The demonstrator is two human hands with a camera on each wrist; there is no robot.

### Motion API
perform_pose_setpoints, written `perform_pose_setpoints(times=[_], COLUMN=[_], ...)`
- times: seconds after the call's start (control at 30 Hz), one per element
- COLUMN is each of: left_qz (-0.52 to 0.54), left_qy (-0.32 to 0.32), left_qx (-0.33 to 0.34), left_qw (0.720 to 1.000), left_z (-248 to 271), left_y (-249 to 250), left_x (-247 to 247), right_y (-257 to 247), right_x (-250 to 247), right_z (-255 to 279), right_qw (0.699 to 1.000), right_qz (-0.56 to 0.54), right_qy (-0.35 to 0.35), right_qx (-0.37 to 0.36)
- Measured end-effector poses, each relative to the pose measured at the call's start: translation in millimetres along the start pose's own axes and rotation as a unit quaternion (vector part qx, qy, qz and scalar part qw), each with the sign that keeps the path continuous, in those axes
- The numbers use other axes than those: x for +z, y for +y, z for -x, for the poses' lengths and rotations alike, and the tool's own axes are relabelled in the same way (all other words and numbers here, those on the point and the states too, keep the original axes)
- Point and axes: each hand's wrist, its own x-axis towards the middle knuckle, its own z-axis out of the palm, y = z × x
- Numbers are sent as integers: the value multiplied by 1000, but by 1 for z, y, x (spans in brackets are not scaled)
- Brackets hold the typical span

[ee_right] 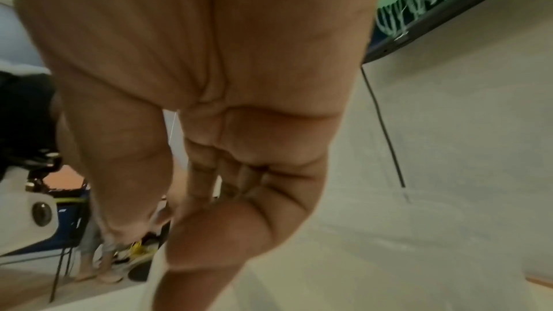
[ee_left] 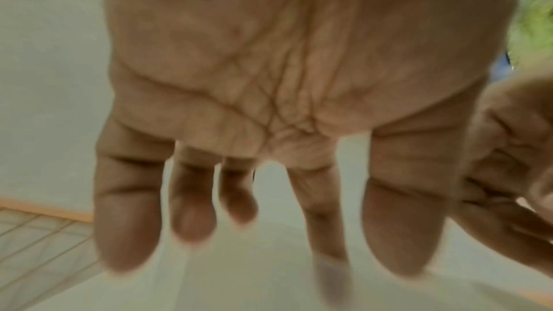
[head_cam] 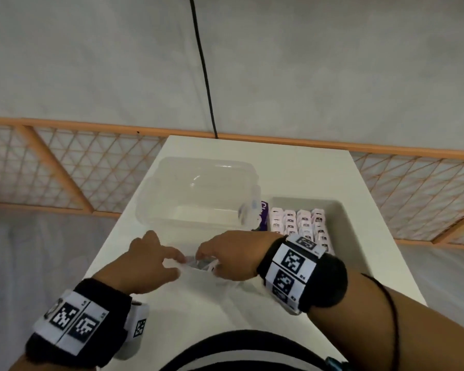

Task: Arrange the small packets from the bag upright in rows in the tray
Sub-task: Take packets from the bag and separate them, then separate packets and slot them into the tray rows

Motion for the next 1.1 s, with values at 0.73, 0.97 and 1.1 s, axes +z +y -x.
perform_pose_setpoints(times=[0.73, 0.97, 1.1], left_qz=[126, 111, 101], left_qy=[175, 184, 194], left_qx=[150, 129, 124], left_qw=[965, 968, 968], left_z=[-2, -5, -6], left_y=[7, 1, -3], left_x=[37, 39, 36], right_y=[-8, 4, 3], right_x=[73, 74, 80], right_z=[-86, -106, -110], right_qw=[965, 971, 977], right_qz=[241, 187, 180], right_qy=[-71, -130, -98], right_qx=[75, 79, 54])
